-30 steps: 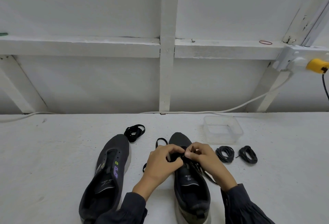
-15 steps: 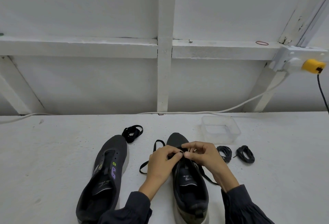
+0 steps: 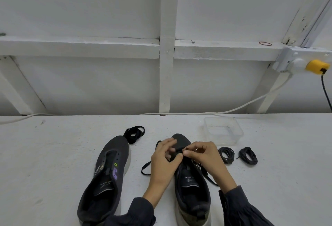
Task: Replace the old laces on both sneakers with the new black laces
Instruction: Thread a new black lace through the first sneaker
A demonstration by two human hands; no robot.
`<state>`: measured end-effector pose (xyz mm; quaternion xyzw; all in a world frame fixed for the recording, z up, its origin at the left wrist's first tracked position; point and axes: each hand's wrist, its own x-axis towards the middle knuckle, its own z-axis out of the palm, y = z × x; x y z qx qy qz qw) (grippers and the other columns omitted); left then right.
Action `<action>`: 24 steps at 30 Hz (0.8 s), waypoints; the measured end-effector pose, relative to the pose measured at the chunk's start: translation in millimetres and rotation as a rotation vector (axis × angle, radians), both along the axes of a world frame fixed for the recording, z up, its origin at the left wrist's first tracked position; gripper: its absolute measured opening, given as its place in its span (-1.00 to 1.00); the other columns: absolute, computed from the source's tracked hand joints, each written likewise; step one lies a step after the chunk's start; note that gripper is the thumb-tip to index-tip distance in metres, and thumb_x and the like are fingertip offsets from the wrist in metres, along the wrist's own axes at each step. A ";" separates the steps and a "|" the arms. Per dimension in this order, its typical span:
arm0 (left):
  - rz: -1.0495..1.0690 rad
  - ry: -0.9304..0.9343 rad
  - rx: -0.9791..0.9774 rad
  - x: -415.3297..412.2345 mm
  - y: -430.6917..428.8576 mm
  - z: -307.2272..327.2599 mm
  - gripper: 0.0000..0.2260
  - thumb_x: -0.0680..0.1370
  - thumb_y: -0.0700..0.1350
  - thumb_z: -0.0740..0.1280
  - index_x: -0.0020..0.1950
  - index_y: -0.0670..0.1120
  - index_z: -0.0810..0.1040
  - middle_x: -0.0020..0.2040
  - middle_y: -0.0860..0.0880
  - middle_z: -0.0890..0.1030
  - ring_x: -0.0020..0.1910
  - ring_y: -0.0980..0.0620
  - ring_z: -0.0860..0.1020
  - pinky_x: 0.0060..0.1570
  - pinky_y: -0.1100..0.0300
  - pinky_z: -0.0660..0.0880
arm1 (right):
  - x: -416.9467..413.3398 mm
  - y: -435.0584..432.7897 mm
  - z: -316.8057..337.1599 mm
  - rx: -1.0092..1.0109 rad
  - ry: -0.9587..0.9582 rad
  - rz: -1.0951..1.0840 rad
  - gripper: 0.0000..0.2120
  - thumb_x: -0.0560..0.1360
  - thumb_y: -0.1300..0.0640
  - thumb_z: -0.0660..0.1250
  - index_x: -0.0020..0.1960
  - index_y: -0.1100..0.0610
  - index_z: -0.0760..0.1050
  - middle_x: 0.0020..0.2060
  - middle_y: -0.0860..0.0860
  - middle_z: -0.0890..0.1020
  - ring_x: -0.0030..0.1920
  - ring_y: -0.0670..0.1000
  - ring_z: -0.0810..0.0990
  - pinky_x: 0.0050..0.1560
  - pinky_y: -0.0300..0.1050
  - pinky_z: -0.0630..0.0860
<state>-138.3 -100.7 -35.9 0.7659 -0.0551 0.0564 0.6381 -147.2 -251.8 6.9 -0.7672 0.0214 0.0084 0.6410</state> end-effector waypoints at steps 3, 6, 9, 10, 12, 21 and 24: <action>-0.130 -0.046 -0.130 1.6 -1.0 9.1 -0.59 0.45 -0.24 0.42 0.30 -0.07 0.53 0.24 0.06 0.57 0.19 0.18 0.56 0.13 0.34 0.48 | -0.9 -0.1 4.0 -0.131 -0.037 0.006 -0.91 0.40 0.27 0.52 -0.24 0.11 0.70 -0.37 0.00 0.69 -0.43 -0.22 0.51 -0.33 -0.38 0.40; -0.348 0.096 -0.213 4.9 -3.1 14.3 -0.54 0.46 -0.34 0.38 0.34 -0.10 0.49 0.23 -0.02 0.61 0.22 0.12 0.57 0.17 0.31 0.48 | 0.5 -3.0 4.4 -0.244 -0.056 -0.018 -0.84 0.39 0.25 0.51 -0.27 0.01 0.69 -0.50 -0.09 0.61 -0.49 -0.19 0.46 -0.37 -0.36 0.37; -0.437 0.131 -0.147 7.6 -5.1 9.0 -0.55 0.41 -0.27 0.42 0.29 -0.05 0.53 0.15 -0.02 0.66 0.18 0.10 0.60 0.17 0.28 0.50 | 1.3 -4.6 7.2 -0.292 -0.047 0.000 -0.88 0.38 0.26 0.52 -0.26 0.06 0.70 -0.57 -0.16 0.56 -0.53 -0.20 0.47 -0.40 -0.39 0.33; -0.443 0.114 -0.129 7.9 -6.2 6.9 -0.59 0.42 -0.27 0.45 0.24 -0.03 0.56 0.11 -0.03 0.67 0.15 0.08 0.62 0.16 0.27 0.50 | 1.6 -3.9 7.3 -0.317 -0.053 0.010 -0.87 0.37 0.26 0.53 -0.27 0.05 0.70 -0.54 -0.16 0.58 -0.50 -0.20 0.49 -0.38 -0.37 0.34; -0.427 0.089 -0.106 8.7 -8.8 6.0 -0.67 0.44 -0.26 0.48 0.16 -0.02 0.60 0.04 -0.03 0.69 0.08 0.06 0.65 0.12 0.25 0.52 | 3.0 -2.6 5.2 -0.361 -0.068 0.007 -0.82 0.35 0.25 0.52 -0.30 -0.02 0.69 -0.44 -0.12 0.66 -0.43 -0.19 0.55 -0.33 -0.28 0.42; -0.381 0.115 -0.029 11.6 -15.9 -1.4 -0.79 0.48 -0.20 0.46 0.10 -0.06 0.65 -0.07 0.01 0.71 -0.02 0.08 0.66 0.08 0.24 0.55 | 22.1 -9.9 44.5 -0.090 -0.182 0.016 -0.82 0.35 0.45 0.46 -0.31 0.20 0.66 -0.44 0.09 0.64 -0.50 -0.08 0.47 -0.38 -0.30 0.42; -0.385 0.138 -0.048 11.8 -16.2 -1.7 -0.80 0.48 -0.22 0.46 0.08 -0.06 0.66 -0.08 0.04 0.70 -0.03 0.09 0.66 0.09 0.27 0.54 | 39.2 -12.0 63.9 0.015 -0.253 -0.031 -0.82 0.37 0.44 0.45 -0.30 0.21 0.65 -0.46 0.05 0.62 -0.51 -0.05 0.45 -0.47 -0.30 0.33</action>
